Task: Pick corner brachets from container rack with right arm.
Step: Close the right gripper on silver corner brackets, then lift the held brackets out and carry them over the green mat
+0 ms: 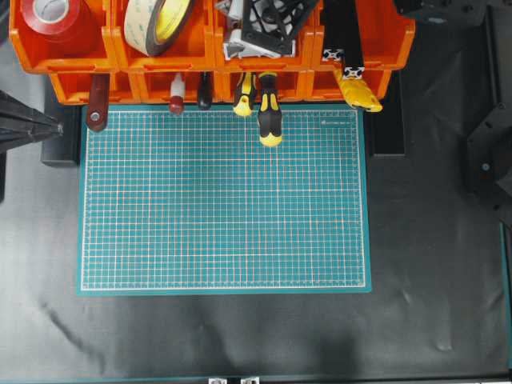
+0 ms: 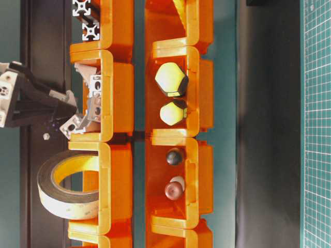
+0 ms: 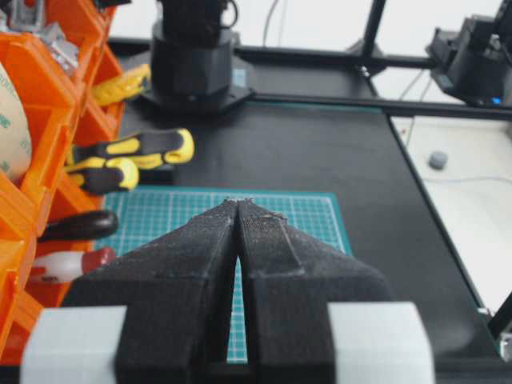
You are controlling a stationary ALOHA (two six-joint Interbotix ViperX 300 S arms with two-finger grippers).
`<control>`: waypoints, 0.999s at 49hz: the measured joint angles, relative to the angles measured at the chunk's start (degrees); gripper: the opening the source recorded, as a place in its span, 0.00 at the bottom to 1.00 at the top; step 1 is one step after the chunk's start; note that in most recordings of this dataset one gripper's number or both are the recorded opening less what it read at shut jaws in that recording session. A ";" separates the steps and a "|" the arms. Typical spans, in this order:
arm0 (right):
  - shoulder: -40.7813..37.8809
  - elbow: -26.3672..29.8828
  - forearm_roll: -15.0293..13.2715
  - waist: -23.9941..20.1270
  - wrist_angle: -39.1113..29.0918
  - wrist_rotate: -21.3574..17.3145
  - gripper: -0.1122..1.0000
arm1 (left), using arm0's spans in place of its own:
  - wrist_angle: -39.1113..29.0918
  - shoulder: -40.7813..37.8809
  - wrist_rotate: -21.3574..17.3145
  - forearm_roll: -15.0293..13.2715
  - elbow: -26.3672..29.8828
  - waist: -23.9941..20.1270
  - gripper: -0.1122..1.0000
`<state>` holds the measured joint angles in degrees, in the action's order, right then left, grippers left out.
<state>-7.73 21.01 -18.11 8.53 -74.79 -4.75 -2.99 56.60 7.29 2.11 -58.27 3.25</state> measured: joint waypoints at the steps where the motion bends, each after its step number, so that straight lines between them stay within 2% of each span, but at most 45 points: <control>1: 0.00 0.00 0.09 -0.09 -0.18 0.00 0.55 | 0.00 0.00 0.00 0.00 0.00 0.00 0.10; 12: -0.09 0.35 0.09 -0.53 -0.79 0.00 0.55 | 0.00 0.00 0.00 0.00 0.00 0.00 0.10; 25: 0.09 4.92 0.09 -2.46 -1.93 -0.09 0.55 | -0.09 0.26 0.09 -0.09 0.00 0.00 0.10; 34: 2.99 8.09 0.09 -8.44 -2.29 -0.97 0.55 | -0.09 1.41 0.09 0.00 0.00 0.88 0.10; 39: 5.27 8.26 -0.70 -11.87 -4.04 -2.99 0.55 | -0.70 2.46 0.09 -0.09 0.00 1.32 0.10; 49: 10.63 5.19 -1.58 -13.01 -6.15 -4.66 0.55 | -4.66 4.48 0.09 0.00 0.00 0.88 0.10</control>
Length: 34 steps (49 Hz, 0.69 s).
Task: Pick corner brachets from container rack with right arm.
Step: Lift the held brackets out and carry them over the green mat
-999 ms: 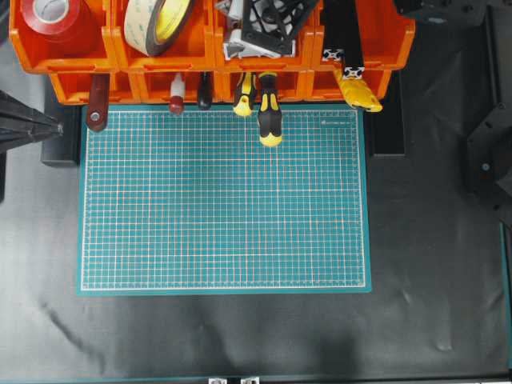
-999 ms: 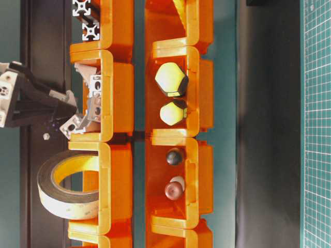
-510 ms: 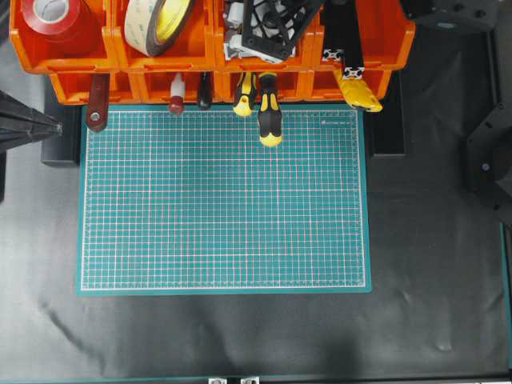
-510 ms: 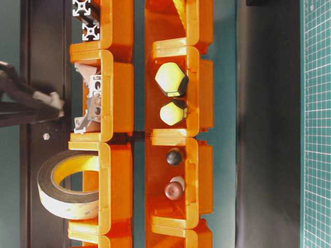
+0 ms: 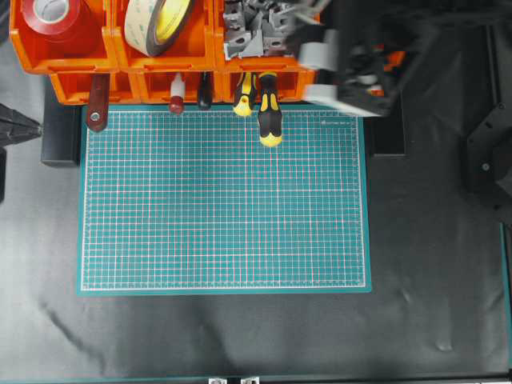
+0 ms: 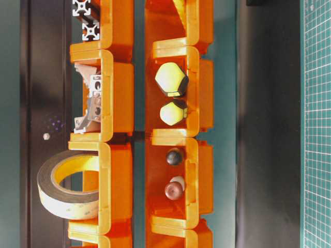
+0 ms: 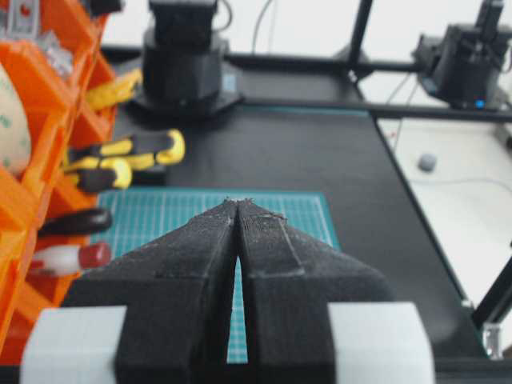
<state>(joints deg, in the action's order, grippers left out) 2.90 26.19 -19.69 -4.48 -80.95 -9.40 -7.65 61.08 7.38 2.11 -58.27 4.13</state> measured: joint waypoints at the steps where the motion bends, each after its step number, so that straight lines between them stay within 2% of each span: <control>1: 0.62 -0.62 0.00 -0.26 0.00 -0.18 0.55 | -0.35 0.09 0.00 0.00 0.00 0.00 0.10; 8: 5.54 -5.63 -0.09 -3.34 0.88 -1.14 0.55 | -2.64 0.97 0.00 0.00 0.00 -0.09 0.10; 21: 14.59 -20.92 -0.09 -14.94 11.34 -2.64 0.55 | -5.27 3.96 0.00 0.00 0.35 -0.26 0.10; 26: 17.05 -28.65 -0.09 -18.98 16.96 -6.50 0.55 | -6.68 4.75 -0.18 0.00 0.88 -0.79 0.10; 34: 17.14 -42.63 0.00 -22.15 30.15 -14.15 0.55 | -8.96 4.75 -0.26 0.00 1.05 -1.58 0.10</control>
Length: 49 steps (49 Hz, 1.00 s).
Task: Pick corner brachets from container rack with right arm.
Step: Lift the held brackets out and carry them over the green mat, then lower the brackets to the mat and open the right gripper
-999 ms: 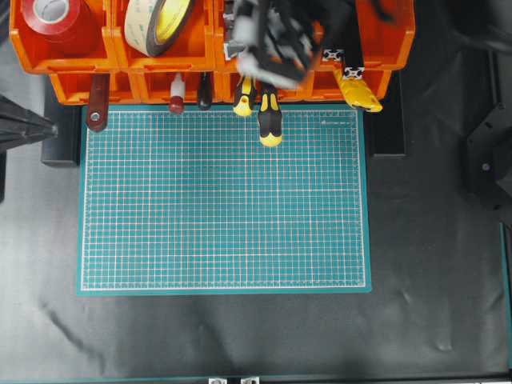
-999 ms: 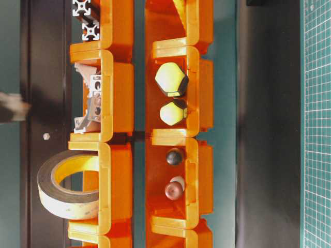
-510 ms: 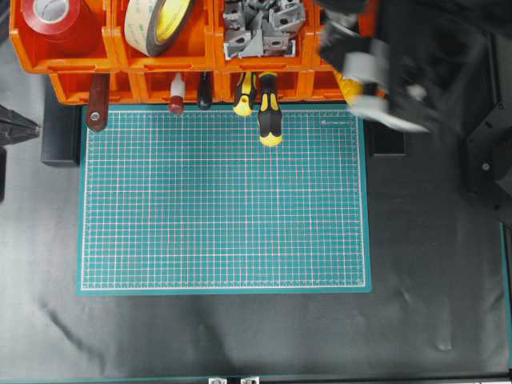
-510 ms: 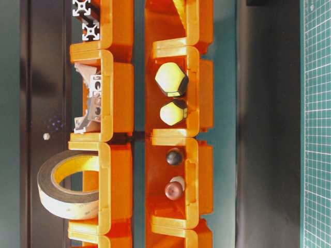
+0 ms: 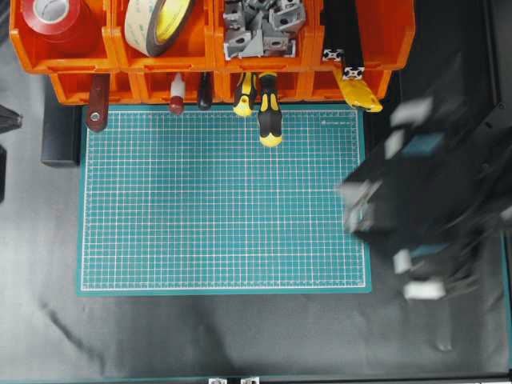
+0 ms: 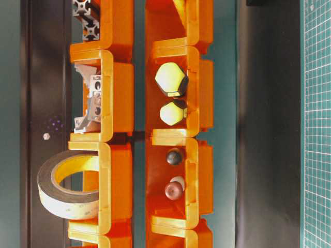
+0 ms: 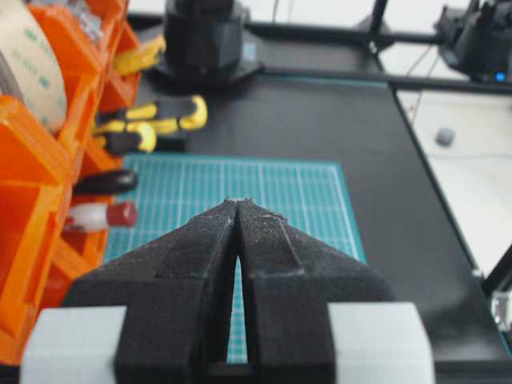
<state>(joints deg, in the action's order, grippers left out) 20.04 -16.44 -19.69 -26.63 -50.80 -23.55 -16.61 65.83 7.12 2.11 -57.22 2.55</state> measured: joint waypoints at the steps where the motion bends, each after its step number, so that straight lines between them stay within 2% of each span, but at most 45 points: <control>1: -0.26 -1.76 0.00 -0.26 1.93 -0.62 0.55 | -0.18 0.09 -0.09 0.00 0.00 0.00 0.10; 7: -2.55 -8.70 -0.26 -0.62 11.25 -1.23 0.55 | -1.14 0.09 -0.26 0.00 0.09 -0.09 0.10; 14: -6.86 -11.25 -1.58 0.53 15.91 -0.79 0.55 | -2.55 0.18 -0.18 0.00 0.09 -1.32 0.10; 29: -19.25 -11.34 -7.56 4.75 20.92 -0.62 0.55 | -5.19 0.79 0.00 -0.09 0.09 -3.25 0.10; 36: -23.73 -9.67 -8.26 5.63 24.43 -0.62 0.55 | -7.82 1.41 0.09 0.00 0.09 -3.34 0.10; 49: -27.86 -8.35 -8.26 6.33 26.19 -0.62 0.55 | -8.17 2.20 0.26 0.00 0.53 -3.43 0.10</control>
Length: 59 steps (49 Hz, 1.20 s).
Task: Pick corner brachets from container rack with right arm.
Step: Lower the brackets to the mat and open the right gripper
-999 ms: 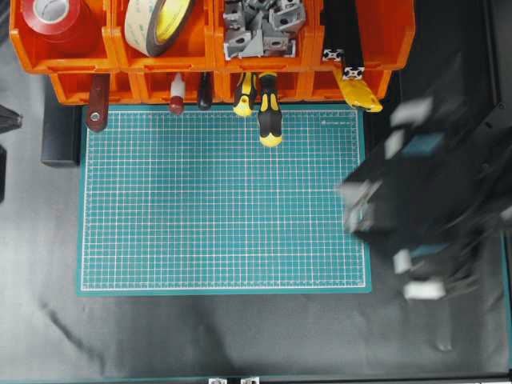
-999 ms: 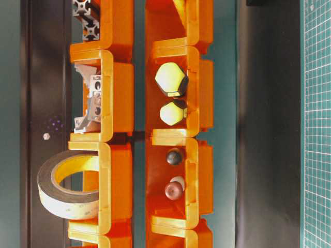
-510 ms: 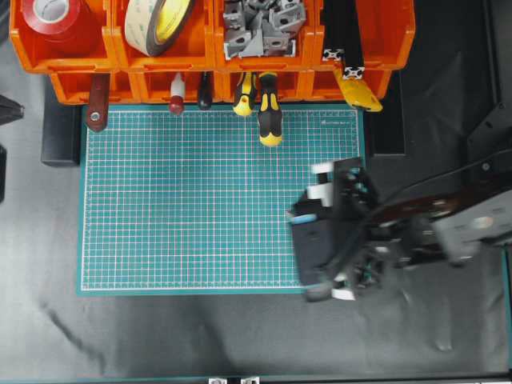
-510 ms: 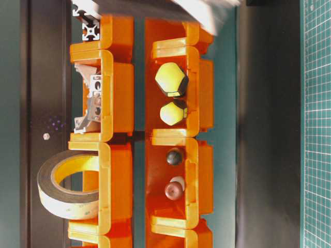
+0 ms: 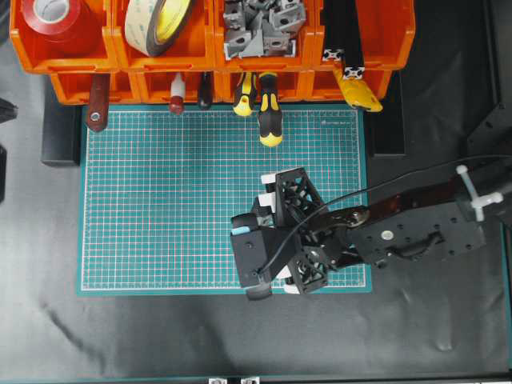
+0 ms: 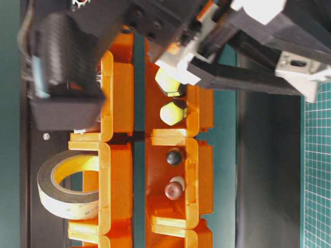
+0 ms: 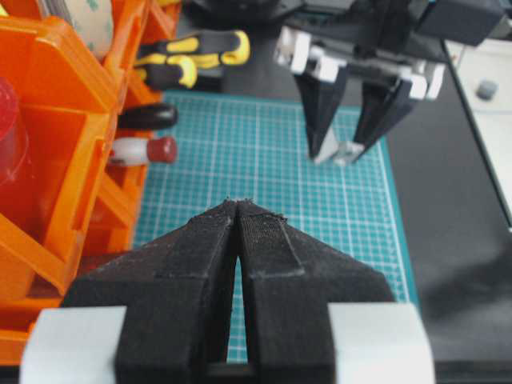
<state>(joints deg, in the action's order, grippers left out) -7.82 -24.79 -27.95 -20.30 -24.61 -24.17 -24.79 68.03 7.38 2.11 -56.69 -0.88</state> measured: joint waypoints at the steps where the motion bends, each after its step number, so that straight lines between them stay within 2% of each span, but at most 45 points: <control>1: -0.18 0.00 0.00 0.09 0.18 0.00 0.55 | 0.00 0.00 0.00 0.00 0.09 0.09 0.10; 23: -0.62 0.62 0.00 2.20 3.16 -0.35 0.55 | 0.09 0.26 0.00 0.00 0.18 0.00 0.10; 25: -0.62 0.62 0.00 2.20 3.34 -0.44 0.59 | 0.09 0.26 0.00 0.00 0.18 0.00 0.10; 30: -0.79 0.70 0.00 2.29 3.78 -0.44 0.81 | 0.00 0.35 0.00 0.00 0.18 0.00 0.10; 33: -0.70 0.70 0.00 2.29 3.96 -0.44 0.86 | 0.09 0.35 0.00 -0.09 0.18 0.00 0.10; 50: -0.26 0.70 0.44 2.46 3.08 -2.46 0.85 | 0.00 0.44 0.09 0.00 0.18 0.00 0.10; 59: 5.36 -1.41 0.44 0.53 2.11 -4.48 0.85 | 0.53 1.32 1.85 0.00 0.18 0.00 0.10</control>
<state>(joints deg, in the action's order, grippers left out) -2.46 -26.19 -27.51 -19.78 -22.50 -28.65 -24.26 69.35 9.23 2.11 -56.51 -0.88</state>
